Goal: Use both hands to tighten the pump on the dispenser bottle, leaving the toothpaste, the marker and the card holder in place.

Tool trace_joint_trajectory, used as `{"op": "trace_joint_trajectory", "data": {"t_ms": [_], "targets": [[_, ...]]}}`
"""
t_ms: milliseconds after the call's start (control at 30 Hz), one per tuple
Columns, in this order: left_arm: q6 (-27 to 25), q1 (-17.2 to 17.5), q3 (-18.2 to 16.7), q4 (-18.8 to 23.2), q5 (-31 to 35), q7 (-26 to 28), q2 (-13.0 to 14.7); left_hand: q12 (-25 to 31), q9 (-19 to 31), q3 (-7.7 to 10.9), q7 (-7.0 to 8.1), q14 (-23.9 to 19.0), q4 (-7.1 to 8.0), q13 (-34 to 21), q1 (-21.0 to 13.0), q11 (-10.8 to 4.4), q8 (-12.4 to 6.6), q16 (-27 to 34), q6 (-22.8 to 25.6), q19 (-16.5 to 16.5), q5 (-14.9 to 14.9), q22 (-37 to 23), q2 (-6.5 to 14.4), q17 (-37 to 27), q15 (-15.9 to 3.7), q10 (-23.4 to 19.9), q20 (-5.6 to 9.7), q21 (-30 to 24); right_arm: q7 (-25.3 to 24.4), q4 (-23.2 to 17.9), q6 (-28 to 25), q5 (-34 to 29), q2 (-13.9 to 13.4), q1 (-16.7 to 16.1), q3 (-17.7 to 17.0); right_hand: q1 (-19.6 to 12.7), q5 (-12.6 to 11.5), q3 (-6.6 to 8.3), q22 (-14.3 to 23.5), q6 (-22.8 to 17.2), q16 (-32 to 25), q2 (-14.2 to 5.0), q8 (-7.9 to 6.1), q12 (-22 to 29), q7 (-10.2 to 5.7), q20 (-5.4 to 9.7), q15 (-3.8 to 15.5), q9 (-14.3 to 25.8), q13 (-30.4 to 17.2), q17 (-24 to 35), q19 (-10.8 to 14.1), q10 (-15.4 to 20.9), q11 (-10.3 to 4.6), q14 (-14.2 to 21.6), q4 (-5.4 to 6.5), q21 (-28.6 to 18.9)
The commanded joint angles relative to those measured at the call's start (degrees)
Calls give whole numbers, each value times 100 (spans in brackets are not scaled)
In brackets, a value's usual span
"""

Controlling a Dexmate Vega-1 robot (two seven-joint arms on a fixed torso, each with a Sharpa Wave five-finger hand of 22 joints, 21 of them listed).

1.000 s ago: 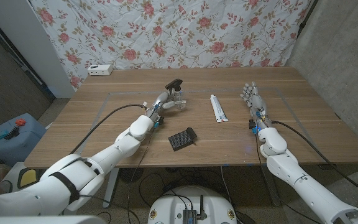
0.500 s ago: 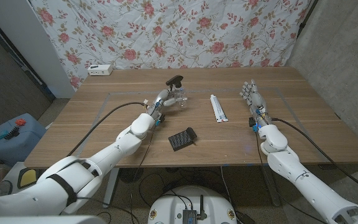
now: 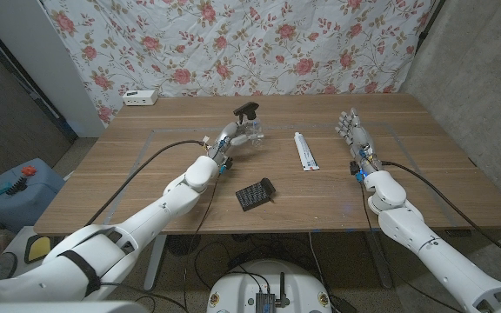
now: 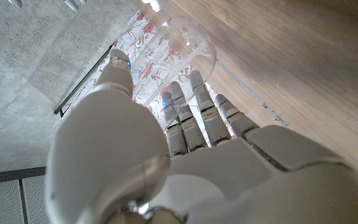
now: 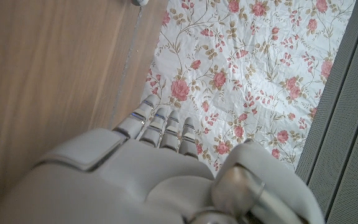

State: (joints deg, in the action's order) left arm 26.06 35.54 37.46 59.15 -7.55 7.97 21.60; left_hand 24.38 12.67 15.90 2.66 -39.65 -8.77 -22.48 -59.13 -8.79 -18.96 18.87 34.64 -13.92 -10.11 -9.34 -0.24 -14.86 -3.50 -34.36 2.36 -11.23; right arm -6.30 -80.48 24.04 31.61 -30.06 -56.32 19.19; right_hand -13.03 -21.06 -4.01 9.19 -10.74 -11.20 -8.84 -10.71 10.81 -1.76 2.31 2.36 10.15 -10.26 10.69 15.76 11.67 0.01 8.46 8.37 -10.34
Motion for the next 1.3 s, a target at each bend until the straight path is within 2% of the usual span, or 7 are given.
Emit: {"op": "trace_joint_trajectory", "data": {"t_ms": [33,267,600,867,1233,1267,1300], "targets": [[-304,109,-12,502,112,108,100,52,31,15,-26,-78,22,-44,-119,14,-27,-3,376,-29,-17,-14,322,5,-689,-53,449,17,-36,-343,-239,-264,-276,7,44,22,-7,21,29,20,13,0,11,-17,-38,285,-14,12,-9,13,42,-28,-4,-30,12,-32],[-419,124,2,675,165,102,131,91,35,32,-21,-149,24,-88,-124,18,-49,-25,414,-35,-27,-14,336,41,-691,-95,444,26,-127,-657,-438,-514,-493,-4,62,25,-4,19,29,43,14,22,15,-23,-74,273,-17,12,-10,12,62,-51,-5,-34,5,-38],[-372,-10,73,547,248,72,30,123,40,41,-34,-183,32,-137,-119,39,-84,-56,476,-40,-34,-13,356,68,-678,-117,441,37,-221,-1108,-806,-712,-774,-40,33,25,0,13,30,62,21,59,13,-1,-101,240,-34,13,-12,10,104,8,58,-54,-10,-49],[-276,-85,111,442,307,101,-43,145,42,35,-13,-202,29,-178,-109,15,-104,-89,504,-39,-33,-12,337,94,-698,-129,466,46,-198,-1422,-1084,-1025,-1056,53,64,-6,6,0,30,142,37,126,31,-26,-206,175,-48,12,-14,3,138,-66,-8,-102,-51,-53],[-472,-18,136,721,396,134,35,168,43,16,3,-218,32,-218,-90,16,-116,-111,512,-37,-25,-11,313,108,-697,-154,476,54,-189,-1858,-1420,-1441,-1358,151,105,-101,13,11,30,191,41,182,30,-27,-287,150,-34,10,-14,-8,160,-97,-51,-119,-130,-51],[-503,-12,142,761,418,135,53,169,43,16,2,-218,31,-219,-90,16,-116,-111,510,-38,-24,-11,313,109,-697,-154,477,54,-243,-1889,-1436,-1501,-1356,149,106,-145,17,25,30,191,41,186,24,-26,-288,153,-29,10,-14,-12,170,-100,-53,-120,-160,-52],[-525,-5,145,795,429,133,67,170,43,15,12,-220,31,-223,-90,12,-117,-113,512,-37,-24,-11,312,109,-699,-153,478,55,-290,-1915,-1439,-1568,-1358,146,109,-651,135,214,35,72,31,182,-64,0,-737,169,-16,35,-17,-28,154,-99,-84,-120,-498,-44]]}}
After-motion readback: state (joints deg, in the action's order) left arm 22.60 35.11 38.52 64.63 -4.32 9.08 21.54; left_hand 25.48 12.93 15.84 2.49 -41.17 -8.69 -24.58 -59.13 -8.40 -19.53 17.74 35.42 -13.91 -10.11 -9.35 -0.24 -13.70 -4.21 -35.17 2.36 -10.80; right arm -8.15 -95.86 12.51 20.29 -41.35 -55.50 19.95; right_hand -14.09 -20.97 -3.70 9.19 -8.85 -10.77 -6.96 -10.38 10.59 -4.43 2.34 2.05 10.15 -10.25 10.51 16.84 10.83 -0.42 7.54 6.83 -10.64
